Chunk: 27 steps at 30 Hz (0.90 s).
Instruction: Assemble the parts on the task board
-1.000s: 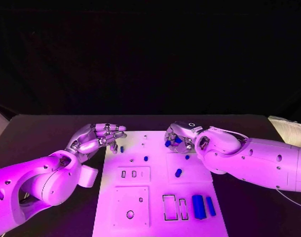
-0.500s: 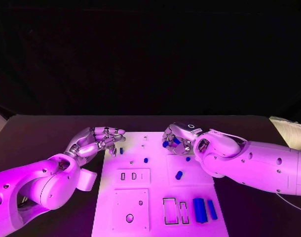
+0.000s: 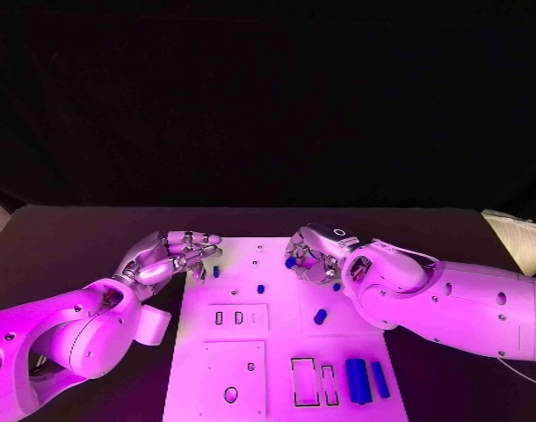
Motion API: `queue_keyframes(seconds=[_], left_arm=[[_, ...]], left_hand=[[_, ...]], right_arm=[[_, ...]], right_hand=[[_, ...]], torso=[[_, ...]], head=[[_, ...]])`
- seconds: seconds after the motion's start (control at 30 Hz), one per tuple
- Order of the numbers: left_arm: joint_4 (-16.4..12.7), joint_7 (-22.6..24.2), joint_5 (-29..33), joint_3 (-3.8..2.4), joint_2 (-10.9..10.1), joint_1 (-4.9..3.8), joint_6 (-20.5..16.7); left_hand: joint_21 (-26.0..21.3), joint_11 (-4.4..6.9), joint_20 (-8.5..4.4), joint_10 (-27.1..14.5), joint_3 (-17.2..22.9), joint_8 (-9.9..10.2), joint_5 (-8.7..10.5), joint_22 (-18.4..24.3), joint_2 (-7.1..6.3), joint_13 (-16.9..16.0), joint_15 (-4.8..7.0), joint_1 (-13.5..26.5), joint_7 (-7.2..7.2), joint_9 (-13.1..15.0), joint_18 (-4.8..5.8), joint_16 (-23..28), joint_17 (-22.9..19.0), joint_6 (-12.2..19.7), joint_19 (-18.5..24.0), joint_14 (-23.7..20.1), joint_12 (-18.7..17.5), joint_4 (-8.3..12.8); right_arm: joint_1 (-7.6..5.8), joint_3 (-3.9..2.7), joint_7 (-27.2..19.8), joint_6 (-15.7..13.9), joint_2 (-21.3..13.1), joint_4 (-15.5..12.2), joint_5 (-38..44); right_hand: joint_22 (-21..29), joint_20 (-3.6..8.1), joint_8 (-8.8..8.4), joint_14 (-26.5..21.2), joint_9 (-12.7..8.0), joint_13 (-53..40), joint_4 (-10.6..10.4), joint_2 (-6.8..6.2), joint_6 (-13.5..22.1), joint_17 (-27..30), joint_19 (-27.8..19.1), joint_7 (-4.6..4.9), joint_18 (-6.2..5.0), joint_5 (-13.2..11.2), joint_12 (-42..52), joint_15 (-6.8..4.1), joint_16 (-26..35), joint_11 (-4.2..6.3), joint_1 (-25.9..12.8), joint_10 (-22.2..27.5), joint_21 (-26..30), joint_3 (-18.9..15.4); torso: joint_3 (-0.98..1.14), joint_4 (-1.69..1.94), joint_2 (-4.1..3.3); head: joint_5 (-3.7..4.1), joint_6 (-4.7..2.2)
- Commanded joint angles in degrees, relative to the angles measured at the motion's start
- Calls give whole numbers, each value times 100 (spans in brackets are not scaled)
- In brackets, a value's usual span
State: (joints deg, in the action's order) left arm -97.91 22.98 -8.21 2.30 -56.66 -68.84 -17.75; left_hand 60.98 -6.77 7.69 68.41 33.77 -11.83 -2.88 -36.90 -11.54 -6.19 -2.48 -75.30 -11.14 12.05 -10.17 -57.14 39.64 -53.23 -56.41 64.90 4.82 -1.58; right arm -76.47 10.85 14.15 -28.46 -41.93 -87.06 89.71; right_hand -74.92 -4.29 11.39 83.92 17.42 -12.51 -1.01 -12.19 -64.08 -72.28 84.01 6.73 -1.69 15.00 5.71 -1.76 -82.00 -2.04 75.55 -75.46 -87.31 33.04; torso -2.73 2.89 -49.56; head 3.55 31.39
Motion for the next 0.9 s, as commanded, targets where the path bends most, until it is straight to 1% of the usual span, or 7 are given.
queue_keyframes(seconds=[0.03,0.1,0.3,0.43,0.53,0.7,0.9], left_arm=[[-12,10,-21,-5,-5,-8,82],[-12,9,-21,-5,-8,-8,80],[-10,9,-21,-5,-17,-9,70],[-9,9,-21,-5,-16,-9,62],[-5,9,-21,-5,-10,-9,60],[6,9,-21,-5,1,-9,58],[16,8,-20,-5,7,-9,55]], left_hand=[[20,-12,29,-34,30,19,6,-5,13,5,-8,-3,-8,6,-5,-36,-5,42,-25,-40,-19,7],[20,-12,29,-34,30,19,6,-5,13,5,-8,-3,-8,6,-5,-36,-5,42,-25,-40,-19,7],[20,-12,29,-34,30,19,6,-5,13,5,-8,-3,-8,6,-5,-36,-5,42,-25,-40,-19,7],[40,-14,30,-38,36,20,6,-30,12,6,-10,-9,-9,7,-2,-40,-8,45,-35,-37,-20,13],[40,-14,30,-38,36,20,6,-30,12,6,-10,-9,-9,7,-2,-40,-8,45,-35,-37,-20,13],[40,-14,30,-38,36,20,6,-30,12,6,-10,-9,-9,7,-2,-40,-8,45,-35,-37,-20,13],[48,-15,31,-41,39,21,6,-37,10,6,-11,-9,-10,7,-1,-42,-10,47,-36,-35,-20,17]], right_arm=[[3,11,280,16,26,-56,44],[-18,6,320,1,30,-78,61],[-125,-11,405,9,30,-142,97],[-172,-25,424,22,17,-178,104],[-202,-35,428,41,10,-214,106],[-249,-47,435,65,7,-266,107],[-278,-54,438,112,98,-291,107]], right_hand=[[-1113,36,205,286,348,-8,25,45,-132,-7,424,-78,77,41,15,-41,-31,2,-3,-42,-21,11],[-1113,36,205,286,348,-8,25,45,-132,-7,424,-78,77,41,15,-41,-31,2,-3,-42,-21,11],[-1130,38,212,286,358,-14,27,43,-134,-7,430,-81,80,41,16,-43,-32,4,-9,-47,-31,7],[-1134,39,216,286,364,-17,27,40,-135,-8,432,-83,81,40,16,-43,-32,6,-12,-49,-34,4],[-1134,39,216,286,364,-17,27,40,-135,-8,432,-83,81,40,16,-43,-32,6,-12,-49,-34,4],[-1143,42,222,287,377,-26,28,30,-133,-15,436,-86,83,35,16,-46,-37,8,-24,-53,-39,-5],[-1143,43,224,286,381,-28,28,28,-131,-11,436,-87,83,34,15,-47,-35,8,-26,-53,-39,-6]], torso=[[-15,16,-31],[-11,12,-40],[-10,-6,-58],[-23,-7,-52],[-26,-1,-58],[-43,2,-45],[-47,-2,-62]], head=[[-13,-18],[-9,-31],[-9,-68],[-4,-77],[3,-96],[8,-108],[2,-126]])
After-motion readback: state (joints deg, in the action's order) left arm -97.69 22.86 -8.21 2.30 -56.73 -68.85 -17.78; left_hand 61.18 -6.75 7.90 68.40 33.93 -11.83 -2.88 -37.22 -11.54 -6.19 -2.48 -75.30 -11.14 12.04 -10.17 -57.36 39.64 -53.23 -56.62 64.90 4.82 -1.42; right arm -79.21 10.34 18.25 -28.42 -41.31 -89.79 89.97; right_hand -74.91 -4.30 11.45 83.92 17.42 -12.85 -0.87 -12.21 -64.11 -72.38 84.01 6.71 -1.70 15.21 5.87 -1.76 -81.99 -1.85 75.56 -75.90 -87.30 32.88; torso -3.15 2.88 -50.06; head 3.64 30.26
